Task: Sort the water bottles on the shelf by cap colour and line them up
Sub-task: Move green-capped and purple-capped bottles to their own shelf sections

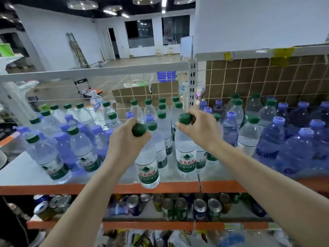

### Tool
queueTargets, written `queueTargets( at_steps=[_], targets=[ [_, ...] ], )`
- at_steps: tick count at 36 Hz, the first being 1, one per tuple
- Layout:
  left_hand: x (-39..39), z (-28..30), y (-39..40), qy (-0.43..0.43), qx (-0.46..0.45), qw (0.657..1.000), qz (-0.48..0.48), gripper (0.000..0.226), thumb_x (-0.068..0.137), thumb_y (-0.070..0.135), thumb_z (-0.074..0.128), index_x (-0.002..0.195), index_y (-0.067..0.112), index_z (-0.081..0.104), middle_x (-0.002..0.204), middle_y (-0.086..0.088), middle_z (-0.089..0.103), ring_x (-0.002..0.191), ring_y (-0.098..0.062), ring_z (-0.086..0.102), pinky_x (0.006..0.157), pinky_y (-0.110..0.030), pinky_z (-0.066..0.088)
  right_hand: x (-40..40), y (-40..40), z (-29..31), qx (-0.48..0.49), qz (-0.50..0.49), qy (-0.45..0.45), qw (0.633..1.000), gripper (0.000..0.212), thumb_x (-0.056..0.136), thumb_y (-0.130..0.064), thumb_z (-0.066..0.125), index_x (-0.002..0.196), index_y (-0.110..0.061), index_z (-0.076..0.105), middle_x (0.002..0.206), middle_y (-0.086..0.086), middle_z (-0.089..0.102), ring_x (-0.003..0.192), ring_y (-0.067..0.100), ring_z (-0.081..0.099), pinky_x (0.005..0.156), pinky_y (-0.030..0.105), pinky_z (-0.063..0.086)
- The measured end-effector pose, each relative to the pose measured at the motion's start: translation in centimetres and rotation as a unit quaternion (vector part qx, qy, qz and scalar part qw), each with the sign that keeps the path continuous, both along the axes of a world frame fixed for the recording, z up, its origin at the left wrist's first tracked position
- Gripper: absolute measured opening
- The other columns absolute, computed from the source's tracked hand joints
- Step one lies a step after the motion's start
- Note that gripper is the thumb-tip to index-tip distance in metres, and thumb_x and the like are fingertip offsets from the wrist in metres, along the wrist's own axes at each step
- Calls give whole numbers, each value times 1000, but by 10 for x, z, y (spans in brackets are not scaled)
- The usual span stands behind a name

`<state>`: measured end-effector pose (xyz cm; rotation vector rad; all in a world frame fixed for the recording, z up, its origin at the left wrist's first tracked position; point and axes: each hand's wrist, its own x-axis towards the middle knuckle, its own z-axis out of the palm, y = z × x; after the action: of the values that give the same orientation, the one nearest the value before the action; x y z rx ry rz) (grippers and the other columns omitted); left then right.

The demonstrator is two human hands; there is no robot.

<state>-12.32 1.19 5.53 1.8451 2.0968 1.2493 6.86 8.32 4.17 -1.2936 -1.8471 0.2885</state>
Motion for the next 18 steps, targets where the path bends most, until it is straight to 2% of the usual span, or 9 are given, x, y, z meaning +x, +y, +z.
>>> queueTargets(
  at_steps=[3,5,10,13,18],
  targets=[
    [-25,-10,9,-12,-21,999,-25,19,84,26,65,80,14,51,63,2,50,56,-15,43,50,-30,39,-18,7,-12,-21,-36,-21,999,31,81,-42,73,85,-15,58,74,-2,58,75,22,56,61,32,39],
    [-40,-17,17,-2,-31,999,-38,21,84,27,65,78,16,49,62,4,50,55,-14,42,49,-29,35,-29,10,-18,-47,-53,-37,997,34,82,-43,71,86,-12,57,77,1,61,77,24,57,64,36,43],
    [-66,-35,34,3,-63,995,-78,20,87,25,64,81,13,48,65,2,49,57,-16,42,51,-30,32,-51,20,-26,-100,-86,-84,988,29,85,-42,67,89,-15,55,85,4,63,82,25,59,62,30,39],
    [-76,-39,42,-24,-70,994,-81,17,88,25,63,84,14,51,68,3,51,58,-14,43,52,-30,35,-60,27,-30,-116,-103,-104,983,27,84,-43,67,89,-20,54,86,1,61,82,24,58,66,31,42],
    [-81,-43,59,-23,-70,993,-96,21,86,27,62,84,10,49,70,-1,54,64,-20,45,56,-32,35,-65,42,-30,-132,-127,-103,978,25,82,-40,67,90,-19,56,87,2,62,84,26,59,69,33,46]
  ],
)
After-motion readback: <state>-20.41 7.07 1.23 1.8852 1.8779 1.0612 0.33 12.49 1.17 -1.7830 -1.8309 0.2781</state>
